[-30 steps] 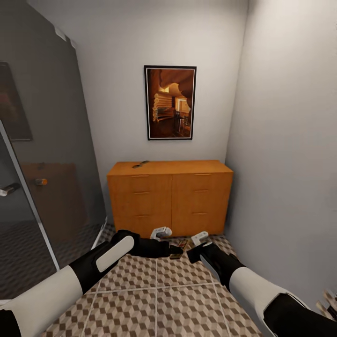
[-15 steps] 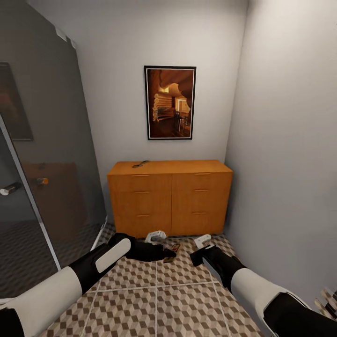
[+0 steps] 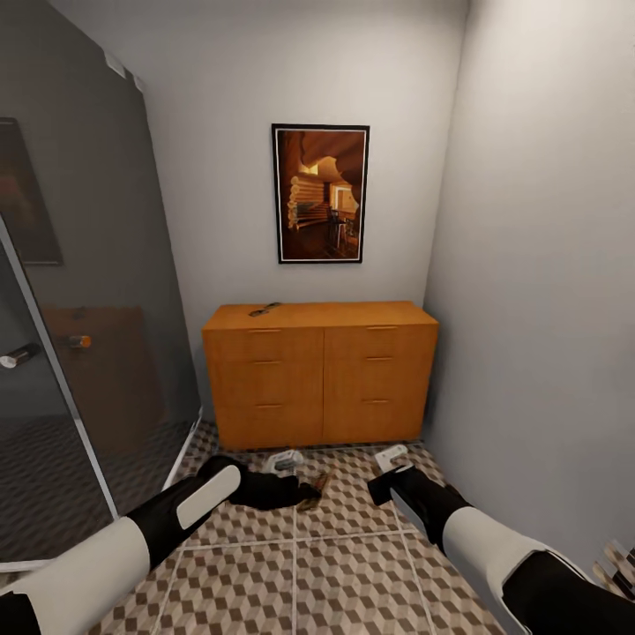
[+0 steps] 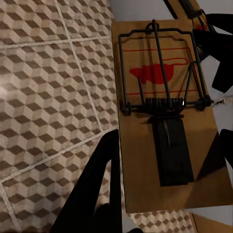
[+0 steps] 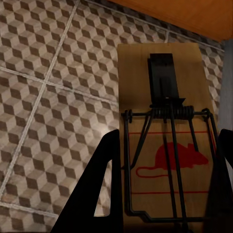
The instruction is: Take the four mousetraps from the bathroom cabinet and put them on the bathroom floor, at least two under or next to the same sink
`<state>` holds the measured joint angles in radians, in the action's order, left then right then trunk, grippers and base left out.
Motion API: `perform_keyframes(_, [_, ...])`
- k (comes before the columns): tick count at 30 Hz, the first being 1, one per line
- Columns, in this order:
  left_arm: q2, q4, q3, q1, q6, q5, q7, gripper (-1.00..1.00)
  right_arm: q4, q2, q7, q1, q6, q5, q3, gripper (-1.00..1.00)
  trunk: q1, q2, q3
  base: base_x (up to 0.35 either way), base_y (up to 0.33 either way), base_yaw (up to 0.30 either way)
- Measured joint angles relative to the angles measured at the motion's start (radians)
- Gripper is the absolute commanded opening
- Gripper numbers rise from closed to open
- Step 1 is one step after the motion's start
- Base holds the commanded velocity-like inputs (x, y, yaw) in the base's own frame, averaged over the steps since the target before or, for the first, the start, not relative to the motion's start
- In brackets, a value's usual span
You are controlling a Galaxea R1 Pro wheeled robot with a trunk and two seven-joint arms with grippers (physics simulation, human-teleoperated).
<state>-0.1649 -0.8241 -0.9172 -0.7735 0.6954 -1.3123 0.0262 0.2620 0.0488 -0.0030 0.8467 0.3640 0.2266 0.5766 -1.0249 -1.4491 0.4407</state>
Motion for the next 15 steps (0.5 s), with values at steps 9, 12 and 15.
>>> perform_keyframes(9, [-0.019, 0.065, -0.059, 0.037, -0.058, 0.001, 0.001, -1.0, -0.045, -0.002, 0.0, 0.001, -0.042, -0.001, -0.001, -1.0, 0.0, 0.0, 0.0, 0.0, 0.0, 0.0])
perform_keyframes(12, [-0.02, 0.109, -0.172, 0.039, -0.156, -0.001, 0.006, -1.0, -0.049, -0.002, 0.0, 0.001, -0.049, -0.001, -0.001, -1.0, 0.0, 0.0, 0.0, 0.0, 0.0, 0.0])
perform_keyframes(15, [-0.021, 0.117, -0.194, 0.039, -0.176, -0.002, 0.007, -1.0, -0.051, -0.004, 0.0, 0.0, -0.051, -0.001, -0.001, -1.0, 0.0, 0.0, 0.0, 0.0, 0.0, 0.0])
